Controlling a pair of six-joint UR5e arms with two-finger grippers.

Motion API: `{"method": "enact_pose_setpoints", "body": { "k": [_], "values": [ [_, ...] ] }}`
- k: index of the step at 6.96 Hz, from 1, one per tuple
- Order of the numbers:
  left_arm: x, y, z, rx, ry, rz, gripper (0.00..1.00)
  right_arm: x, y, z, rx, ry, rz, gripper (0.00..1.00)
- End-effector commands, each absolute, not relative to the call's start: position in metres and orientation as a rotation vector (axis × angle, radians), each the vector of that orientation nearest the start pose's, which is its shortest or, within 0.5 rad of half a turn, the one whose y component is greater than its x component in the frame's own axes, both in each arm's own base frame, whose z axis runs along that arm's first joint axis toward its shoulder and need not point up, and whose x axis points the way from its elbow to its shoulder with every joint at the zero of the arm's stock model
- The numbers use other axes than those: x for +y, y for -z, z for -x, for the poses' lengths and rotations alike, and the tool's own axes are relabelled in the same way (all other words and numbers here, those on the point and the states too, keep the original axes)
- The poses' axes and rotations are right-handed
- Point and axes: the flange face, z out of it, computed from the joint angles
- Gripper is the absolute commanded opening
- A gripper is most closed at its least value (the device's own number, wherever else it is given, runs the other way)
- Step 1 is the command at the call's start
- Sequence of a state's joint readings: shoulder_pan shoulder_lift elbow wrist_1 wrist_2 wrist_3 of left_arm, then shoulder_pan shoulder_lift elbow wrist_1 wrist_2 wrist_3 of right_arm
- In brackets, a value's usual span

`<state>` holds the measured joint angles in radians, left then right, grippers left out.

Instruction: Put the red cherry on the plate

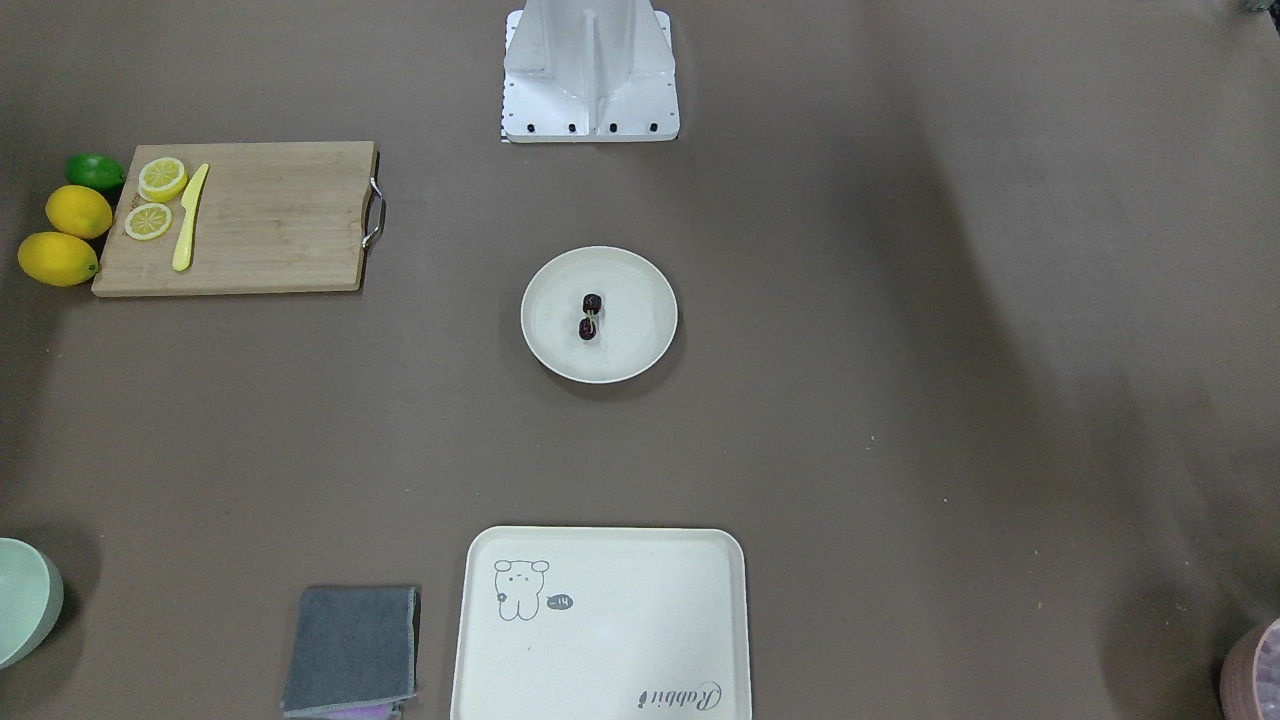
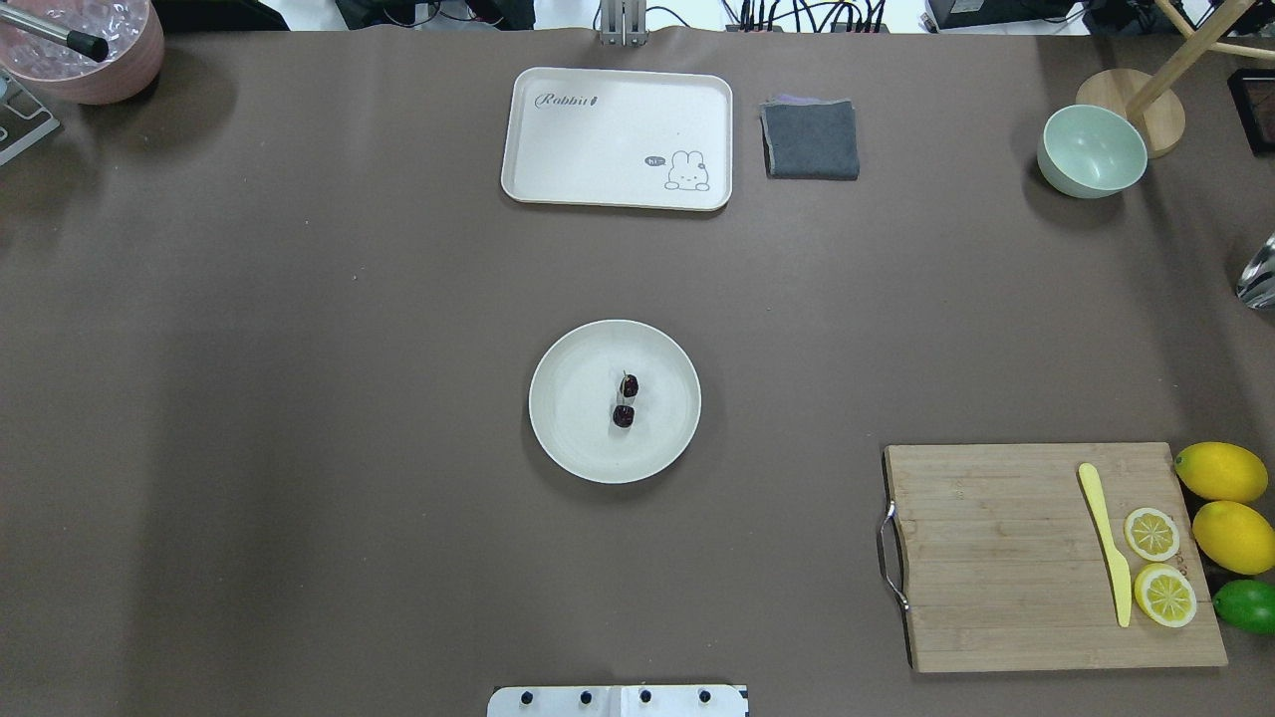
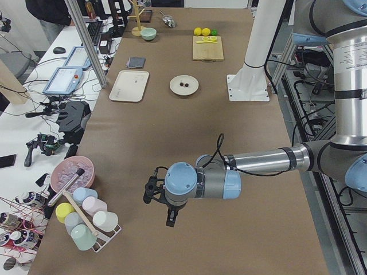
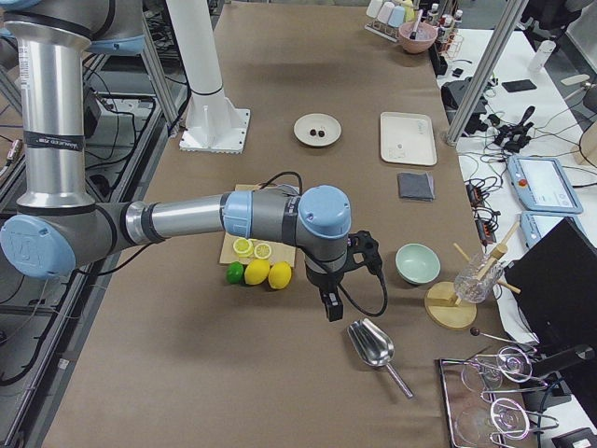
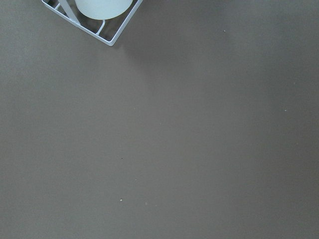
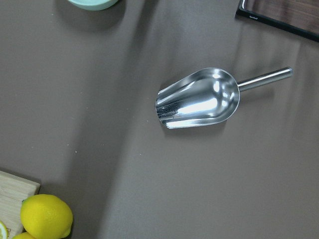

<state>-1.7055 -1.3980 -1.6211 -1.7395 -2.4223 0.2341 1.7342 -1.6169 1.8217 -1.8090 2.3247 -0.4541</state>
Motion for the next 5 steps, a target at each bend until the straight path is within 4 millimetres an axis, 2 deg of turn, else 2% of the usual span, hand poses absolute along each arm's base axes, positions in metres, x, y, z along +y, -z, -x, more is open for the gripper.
{"method": "enact_pose_setpoints", "body": {
  "k": [1,5],
  "values": [
    [-0.4127,-0.6929,0.1208,0.819,-0.106,-0.202,0.98,-0.4472,-0.5725,-0.1485,-0.724,0.254,-0.228,1.00],
    [-0.4157,-0.6911,0.1220,0.818,-0.108,-0.208,0.98,-0.4433,-0.5752,-0.1542,-0.726,0.242,-0.229,1.00]
  ]
}}
